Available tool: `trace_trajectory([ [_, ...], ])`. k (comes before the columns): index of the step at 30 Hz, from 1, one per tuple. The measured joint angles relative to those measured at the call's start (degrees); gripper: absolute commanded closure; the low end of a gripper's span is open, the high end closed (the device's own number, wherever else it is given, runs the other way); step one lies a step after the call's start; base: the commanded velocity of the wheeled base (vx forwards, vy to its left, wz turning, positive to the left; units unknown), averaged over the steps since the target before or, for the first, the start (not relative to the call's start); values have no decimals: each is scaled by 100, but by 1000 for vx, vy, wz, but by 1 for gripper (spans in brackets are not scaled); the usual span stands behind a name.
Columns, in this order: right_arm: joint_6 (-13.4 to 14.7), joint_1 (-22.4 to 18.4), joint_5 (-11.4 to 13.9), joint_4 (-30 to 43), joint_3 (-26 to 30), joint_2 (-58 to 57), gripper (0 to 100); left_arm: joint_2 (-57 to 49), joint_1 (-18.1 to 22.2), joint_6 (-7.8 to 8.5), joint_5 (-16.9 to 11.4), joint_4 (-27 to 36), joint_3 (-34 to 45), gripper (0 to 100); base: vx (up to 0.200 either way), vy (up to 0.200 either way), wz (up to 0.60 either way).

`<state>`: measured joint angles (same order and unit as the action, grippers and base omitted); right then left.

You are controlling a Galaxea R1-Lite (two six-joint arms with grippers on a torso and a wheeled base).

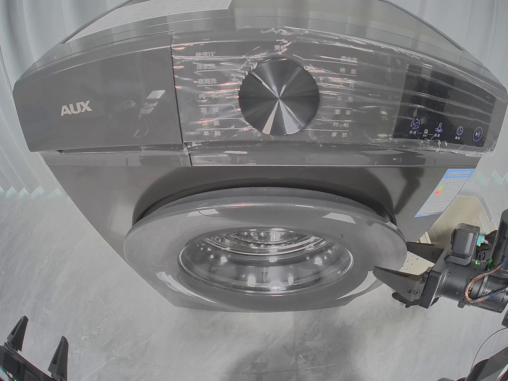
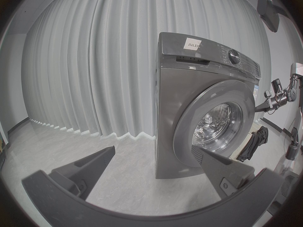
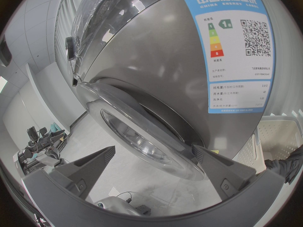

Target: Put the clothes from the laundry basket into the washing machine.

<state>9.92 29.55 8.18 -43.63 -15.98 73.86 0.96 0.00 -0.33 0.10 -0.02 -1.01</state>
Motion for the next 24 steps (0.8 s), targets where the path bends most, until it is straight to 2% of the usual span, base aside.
trace_trajectory([
  [12, -16, -74, 85, -2, 88, -325, 0, 0, 0, -7, 6, -5, 0, 0, 0, 0, 0],
  [18, -11, -84, 90, -13, -122, -123, 0, 0, 0, -13, 4, -5, 0, 0, -200, 0, 0],
  [24, 0, -56, 93, -11, -229, 150, 0, 0, 0, -13, 6, -5, 0, 0, 0, 0, 0],
])
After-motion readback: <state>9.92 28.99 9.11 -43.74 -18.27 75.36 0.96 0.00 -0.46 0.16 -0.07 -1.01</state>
